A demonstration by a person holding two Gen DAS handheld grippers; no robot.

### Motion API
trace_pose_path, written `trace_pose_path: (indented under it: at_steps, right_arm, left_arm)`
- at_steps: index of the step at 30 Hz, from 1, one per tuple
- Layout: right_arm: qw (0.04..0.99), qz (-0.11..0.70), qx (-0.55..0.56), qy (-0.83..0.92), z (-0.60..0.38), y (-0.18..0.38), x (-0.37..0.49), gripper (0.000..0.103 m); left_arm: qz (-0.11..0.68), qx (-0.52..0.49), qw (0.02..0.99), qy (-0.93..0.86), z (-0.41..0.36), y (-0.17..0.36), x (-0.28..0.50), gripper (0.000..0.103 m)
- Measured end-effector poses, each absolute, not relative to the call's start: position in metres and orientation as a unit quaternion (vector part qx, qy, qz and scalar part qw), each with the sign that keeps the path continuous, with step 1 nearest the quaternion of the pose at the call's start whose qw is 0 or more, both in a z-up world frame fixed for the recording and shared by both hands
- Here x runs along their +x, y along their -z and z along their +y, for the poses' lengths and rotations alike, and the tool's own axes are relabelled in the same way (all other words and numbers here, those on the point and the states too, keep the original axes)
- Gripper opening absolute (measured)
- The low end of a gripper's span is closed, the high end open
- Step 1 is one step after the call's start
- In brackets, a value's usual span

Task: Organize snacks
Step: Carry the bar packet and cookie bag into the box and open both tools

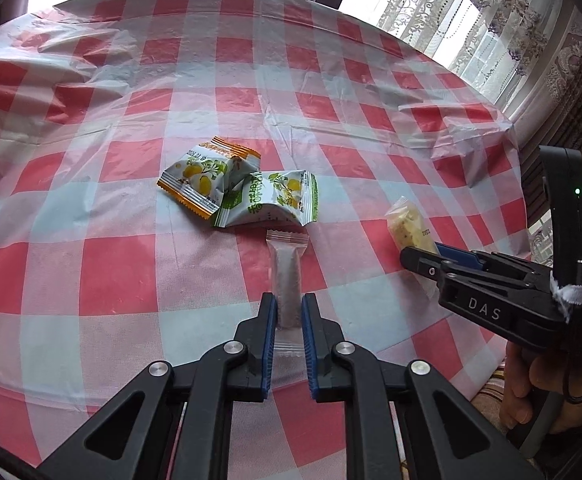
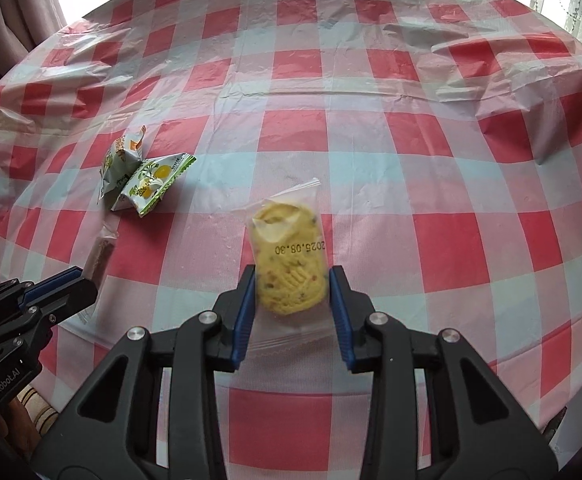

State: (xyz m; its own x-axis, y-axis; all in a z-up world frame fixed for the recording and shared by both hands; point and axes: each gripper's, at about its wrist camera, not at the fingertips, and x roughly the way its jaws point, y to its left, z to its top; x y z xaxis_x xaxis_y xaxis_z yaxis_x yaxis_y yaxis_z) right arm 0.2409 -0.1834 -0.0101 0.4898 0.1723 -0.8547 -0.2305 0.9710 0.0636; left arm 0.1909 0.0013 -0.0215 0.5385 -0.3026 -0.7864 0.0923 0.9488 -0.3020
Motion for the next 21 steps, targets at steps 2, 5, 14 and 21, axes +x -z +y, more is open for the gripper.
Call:
trace_pose_path:
  at_steps: [2, 5, 14, 21]
  right_arm:
    - [0.863, 0.489, -0.029, -0.119, -0.187, 0.007, 0.235, 0.039]
    - [0.867, 0.483, -0.024, -0.12, -0.196, 0.0, 0.225, 0.039]
    - [0.875, 0.472, 0.008, -0.109, -0.243, -0.013, 0.194, 0.039]
    - [0.877, 0.471, 0.04, -0.087, -0.29, -0.016, 0.171, 0.039]
  left_arm:
    - [0.465, -0.114, 0.87, 0.117, -0.006, 0.017, 0.185, 0.014]
    - [0.468, -0.109, 0.868, 0.122, -0.02, 0.012, 0.178, 0.014]
    - [0.467, -0.073, 0.868, 0.154, -0.076, -0.003, 0.16, 0.014]
    - [0.468, -0.052, 0.863, 0.182, -0.115, -0.013, 0.153, 0.014]
